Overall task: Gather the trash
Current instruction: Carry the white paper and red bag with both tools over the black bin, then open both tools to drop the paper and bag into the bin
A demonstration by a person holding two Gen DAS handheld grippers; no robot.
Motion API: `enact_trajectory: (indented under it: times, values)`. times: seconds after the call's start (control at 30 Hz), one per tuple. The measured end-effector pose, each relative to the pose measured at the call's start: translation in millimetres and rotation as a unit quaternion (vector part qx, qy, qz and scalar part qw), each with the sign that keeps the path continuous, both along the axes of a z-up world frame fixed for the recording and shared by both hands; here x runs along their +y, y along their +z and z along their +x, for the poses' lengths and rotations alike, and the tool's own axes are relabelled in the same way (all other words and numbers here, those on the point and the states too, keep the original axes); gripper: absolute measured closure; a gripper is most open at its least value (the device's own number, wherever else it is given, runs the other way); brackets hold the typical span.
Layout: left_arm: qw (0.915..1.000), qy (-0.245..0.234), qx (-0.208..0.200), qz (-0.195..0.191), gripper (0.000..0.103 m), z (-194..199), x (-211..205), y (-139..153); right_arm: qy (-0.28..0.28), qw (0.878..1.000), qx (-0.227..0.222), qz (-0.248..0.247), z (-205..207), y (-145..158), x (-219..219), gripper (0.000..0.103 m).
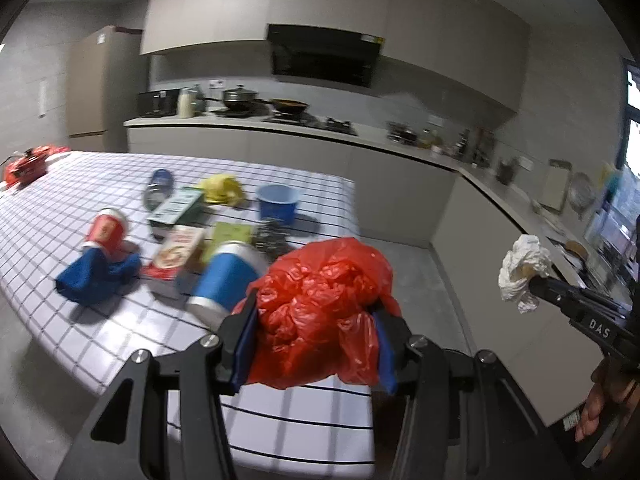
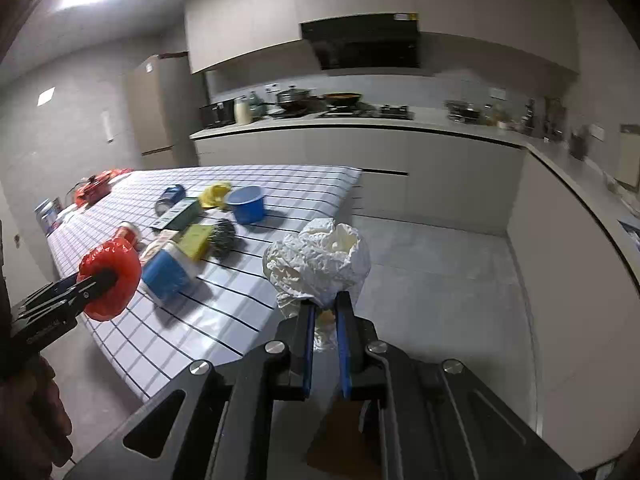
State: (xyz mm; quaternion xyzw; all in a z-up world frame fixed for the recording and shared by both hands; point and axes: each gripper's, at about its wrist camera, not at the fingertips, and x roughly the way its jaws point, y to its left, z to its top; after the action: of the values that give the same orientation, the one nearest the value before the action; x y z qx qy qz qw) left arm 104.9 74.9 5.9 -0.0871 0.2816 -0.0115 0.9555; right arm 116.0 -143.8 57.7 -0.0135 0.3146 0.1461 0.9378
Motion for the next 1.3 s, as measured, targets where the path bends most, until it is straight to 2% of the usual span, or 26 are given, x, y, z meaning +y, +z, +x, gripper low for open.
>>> enact_trajectory:
  times: [0.23,0.47,0.73,0.97,1.07,1.17,1.23,1.27,1.3]
  values:
    - [0.9975,-0.069,0.015,-0.004,0.053,6.9,-56.8,-11.2,-0.055,0.998,0.013,-0.005,-20.8,-10.1,-56.0,0.092]
    - [0.9899,-0.135,0.043,-0.01,0.053,12.6,-115.4,-32.3,-0.08,0.996,0.037,-0.01,-37.1,-29.1,-103.2,0.092]
    - [0.9837,-0.16,0.083,-0.002,0.053,10.9,-165.8,-64.4,-0.072,0.995,0.072,-0.012,-43.8,-65.9,-145.4,0.092]
    - [0.9761,-0.17,0.135,-0.009,0.053,19.3,-202.3,-107.6,-0.03,0.992,0.119,-0.025,-26.2,-124.6,-160.1,0.092]
    - [0.9718,-0.168,0.165,-0.009,0.052,33.1,-216.7,-142.8,-0.001,0.989,0.141,-0.034,-12.2,-156.8,-164.1,0.092]
    - [0.9686,-0.152,0.194,-0.032,0.052,47.7,-222.8,-165.5,0.026,0.985,0.163,-0.046,4.1,-186.7,-167.6,0.092]
    - [0.9677,-0.149,0.201,-0.035,0.045,55.6,-227.8,-173.5,0.048,0.981,0.182,-0.056,16.2,-208.9,-171.2,0.09]
    - [0.9663,-0.15,0.206,-0.034,0.027,58.5,-231.2,-179.8,0.062,0.977,0.19,-0.07,23.2,-221.3,-171.1,0.085]
    - [0.9663,-0.136,0.218,-0.019,0.006,60.9,-233.3,-186.6,0.074,0.975,0.186,-0.096,28.0,-232.1,-169.3,0.058]
